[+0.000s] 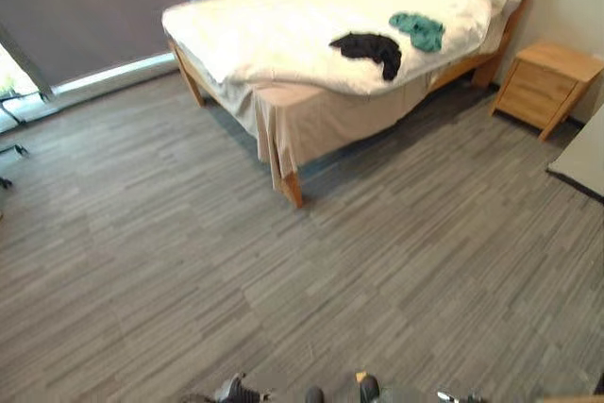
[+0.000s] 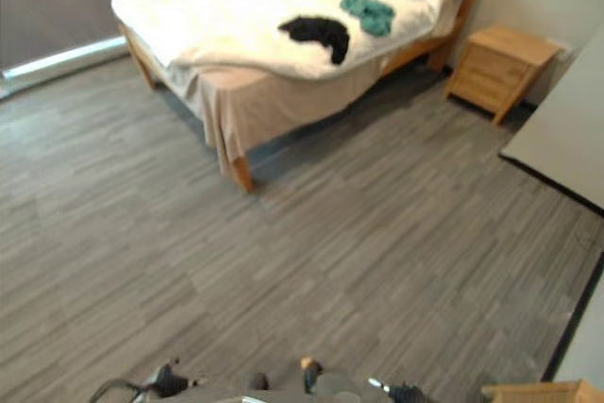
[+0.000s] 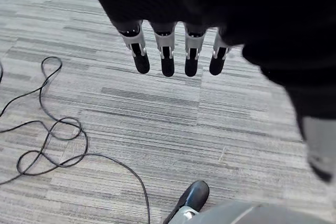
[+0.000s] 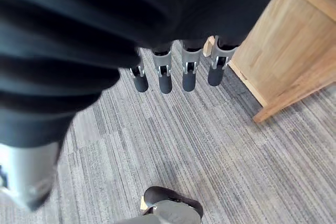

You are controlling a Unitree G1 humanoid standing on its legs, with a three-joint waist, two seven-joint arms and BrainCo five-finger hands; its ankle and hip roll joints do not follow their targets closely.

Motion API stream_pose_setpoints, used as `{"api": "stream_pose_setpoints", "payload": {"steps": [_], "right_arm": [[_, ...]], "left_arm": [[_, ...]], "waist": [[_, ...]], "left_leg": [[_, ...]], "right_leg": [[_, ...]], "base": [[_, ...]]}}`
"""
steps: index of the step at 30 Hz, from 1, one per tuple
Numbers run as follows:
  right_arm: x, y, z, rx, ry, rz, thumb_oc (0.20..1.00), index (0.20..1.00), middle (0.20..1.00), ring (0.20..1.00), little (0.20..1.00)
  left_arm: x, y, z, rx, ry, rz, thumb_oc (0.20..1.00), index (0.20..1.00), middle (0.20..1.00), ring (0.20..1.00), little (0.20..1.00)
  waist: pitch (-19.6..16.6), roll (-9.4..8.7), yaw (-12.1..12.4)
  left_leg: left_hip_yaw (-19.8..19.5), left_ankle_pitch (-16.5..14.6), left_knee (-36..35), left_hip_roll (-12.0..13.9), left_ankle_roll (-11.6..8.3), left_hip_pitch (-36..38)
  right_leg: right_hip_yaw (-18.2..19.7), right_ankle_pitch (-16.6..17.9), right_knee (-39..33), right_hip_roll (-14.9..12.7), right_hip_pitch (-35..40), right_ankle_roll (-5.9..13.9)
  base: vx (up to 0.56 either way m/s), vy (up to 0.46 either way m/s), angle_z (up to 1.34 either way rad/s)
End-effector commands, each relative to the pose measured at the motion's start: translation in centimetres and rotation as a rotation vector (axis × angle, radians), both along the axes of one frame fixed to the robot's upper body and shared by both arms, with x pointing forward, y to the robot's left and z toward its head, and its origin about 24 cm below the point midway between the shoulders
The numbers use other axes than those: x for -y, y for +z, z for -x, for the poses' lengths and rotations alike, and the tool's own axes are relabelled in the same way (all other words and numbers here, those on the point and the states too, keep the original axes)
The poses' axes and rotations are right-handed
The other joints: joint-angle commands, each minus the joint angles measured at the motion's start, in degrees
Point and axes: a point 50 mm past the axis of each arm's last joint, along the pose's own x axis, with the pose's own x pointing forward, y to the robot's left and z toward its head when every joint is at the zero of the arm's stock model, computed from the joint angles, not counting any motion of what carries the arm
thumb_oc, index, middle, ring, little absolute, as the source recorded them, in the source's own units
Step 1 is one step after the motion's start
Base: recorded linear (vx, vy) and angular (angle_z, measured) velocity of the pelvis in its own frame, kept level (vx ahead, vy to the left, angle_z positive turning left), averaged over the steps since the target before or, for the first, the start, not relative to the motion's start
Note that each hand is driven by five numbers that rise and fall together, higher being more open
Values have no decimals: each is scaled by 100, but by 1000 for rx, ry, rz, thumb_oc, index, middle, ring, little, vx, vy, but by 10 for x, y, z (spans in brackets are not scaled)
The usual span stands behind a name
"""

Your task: Tidy up the quilt and then pick up the clothes from the bed and put them into the laundry hamper.

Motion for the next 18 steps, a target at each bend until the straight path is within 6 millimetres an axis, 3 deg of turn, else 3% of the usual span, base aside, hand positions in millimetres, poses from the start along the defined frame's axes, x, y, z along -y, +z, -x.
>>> {"api": "stream_pose_setpoints", "payload": {"steps": [1, 6, 12, 13, 15, 16, 17, 18], "right_arm": [[5, 10, -31, 92, 12, 34, 1000, 1000, 1000, 1000, 1000], [0, 12, -41, 117, 94, 75, 1000, 1000, 1000, 1000, 1000], [2, 17, -52, 121, 179, 124, 1000, 1000, 1000, 1000, 1000], [1, 17, -53, 121, 176, 119, 1000, 1000, 1000, 1000, 1000], [1, 17, -53, 122, 176, 116, 1000, 1000, 1000, 1000, 1000], [1, 17, -53, 122, 176, 116, 1000, 1000, 1000, 1000, 1000], [3, 17, -53, 124, 139, 117, 1000, 1000, 1000, 1000, 1000], [4, 16, -50, 121, 130, 114, 1000, 1000, 1000, 1000, 1000]], "left_arm": [[-15, 13, -29, 87, -72, -90, 1000, 1000, 1000, 1000, 1000], [-15, 18, -41, 150, -32, -91, 1000, 1000, 1000, 1000, 1000], [-16, 19, -45, 147, -71, -119, 1000, 1000, 1000, 1000, 1000], [-18, 19, -45, 144, -51, -118, 1000, 1000, 1000, 1000, 1000], [-19, 19, -43, 139, -40, -123, 1000, 1000, 1000, 1000, 1000], [-19, 19, -44, 139, -40, -122, 1000, 1000, 1000, 1000, 1000], [-18, 17, -40, 124, -8, -115, 1000, 1000, 1000, 1000, 1000], [-18, 16, -38, 117, -4, -112, 1000, 1000, 1000, 1000, 1000]], "waist": [[506, -49, -63], [758, -60, -24], [777, -75, 15], [770, -68, 73], [821, 10, 35], [823, -2, 37], [917, 164, -120], [898, 176, -161]], "left_leg": [[271, -349, -298, 46, -250, 216], [255, -264, -298, 13, -232, -34], [270, -338, -298, 7, -190, -96], [289, -450, -298, 3, -126, 42], [303, -568, -298, 62, -59, 359], [308, -568, -298, 47, -56, 358], [162, -685, -298, 168, -42, 826], [162, -731, -298, 166, -61, 915]], "right_leg": [[426, -478, -760, -310, 555, 731], [401, -436, -780, -323, 346, 765], [384, -598, -463, -322, 181, 803], [245, -671, 251, -350, 55, 904], [91, -353, 1527, -418, -395, 1139], [101, -378, 1575, -431, -420, 1142], [63, -250, 2772, -289, -1028, 1152], [-7, -309, 2696, -257, -1137, 1114]], "base": [[-2, 31, -4], [41, 41, -1], [66, 56, 4], [108, 47, 5], [128, 54, -3], [334, 69, -4], [398, 50, -1], [543, 41, 6]]}}
